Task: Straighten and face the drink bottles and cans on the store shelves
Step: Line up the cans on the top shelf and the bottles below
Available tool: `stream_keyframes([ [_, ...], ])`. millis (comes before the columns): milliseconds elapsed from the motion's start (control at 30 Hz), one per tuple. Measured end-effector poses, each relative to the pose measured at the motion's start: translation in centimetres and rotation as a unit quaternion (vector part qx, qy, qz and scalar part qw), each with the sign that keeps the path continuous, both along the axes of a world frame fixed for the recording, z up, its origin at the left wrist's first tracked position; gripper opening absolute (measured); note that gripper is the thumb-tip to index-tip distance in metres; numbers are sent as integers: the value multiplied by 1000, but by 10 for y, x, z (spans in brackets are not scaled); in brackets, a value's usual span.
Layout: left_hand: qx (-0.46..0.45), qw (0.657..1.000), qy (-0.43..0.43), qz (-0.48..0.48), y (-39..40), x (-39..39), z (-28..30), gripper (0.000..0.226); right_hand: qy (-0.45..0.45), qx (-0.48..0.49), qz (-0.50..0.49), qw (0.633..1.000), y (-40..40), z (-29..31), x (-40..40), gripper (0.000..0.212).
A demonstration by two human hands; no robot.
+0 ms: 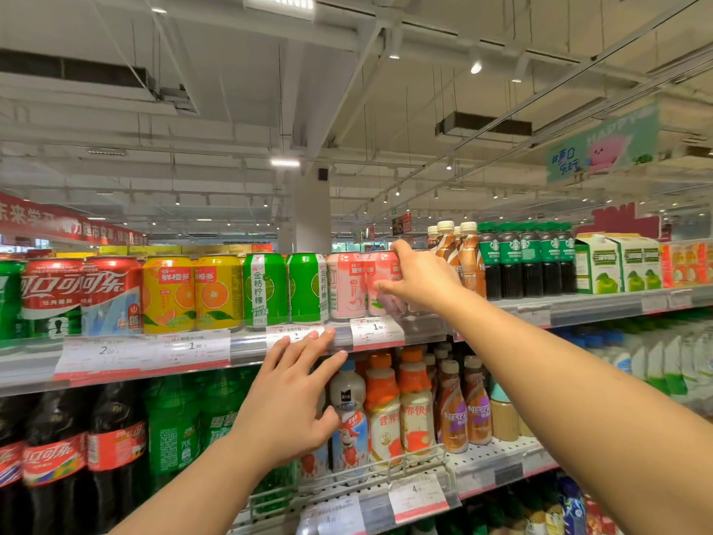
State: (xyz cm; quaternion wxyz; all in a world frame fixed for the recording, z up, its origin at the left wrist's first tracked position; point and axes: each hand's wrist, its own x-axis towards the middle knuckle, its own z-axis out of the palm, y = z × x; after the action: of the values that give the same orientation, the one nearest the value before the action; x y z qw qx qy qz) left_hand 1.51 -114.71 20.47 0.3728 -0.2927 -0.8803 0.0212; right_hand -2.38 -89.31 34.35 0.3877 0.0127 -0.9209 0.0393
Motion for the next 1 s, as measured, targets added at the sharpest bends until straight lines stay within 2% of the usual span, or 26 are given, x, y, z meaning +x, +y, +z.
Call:
stream_keyframes([
  [67,1,1000,-6,-4,-1,1,1,75,24,-32,19,999,7,2,1,74],
  [200,-17,1000,0,4,-1,2,5,73,146,-123,25,981,24,8,4,41],
  [267,-24,1000,1,4,1,5,14,65,154,-158,30,975,33,10,3,32],
  [367,5,999,15,-32,12,10,49,50,87,-233,104,963,45,4,-1,42],
  [500,68,990,105,-66,36,8,112,26,-5,-347,203,916,55,-16,-5,68],
  [600,93,992,87,-15,55,-1,154,34,-19,-362,233,903,58,-32,-12,80],
  [800,34,990,-7,134,78,-40,182,63,28,-340,243,908,60,-46,-16,79],
  [900,39,986,-22,164,85,-56,180,63,40,-338,250,907,64,-49,-21,79],
  [1000,45,988,-13,146,83,-66,177,52,37,-339,257,904,67,-50,-22,79],
])
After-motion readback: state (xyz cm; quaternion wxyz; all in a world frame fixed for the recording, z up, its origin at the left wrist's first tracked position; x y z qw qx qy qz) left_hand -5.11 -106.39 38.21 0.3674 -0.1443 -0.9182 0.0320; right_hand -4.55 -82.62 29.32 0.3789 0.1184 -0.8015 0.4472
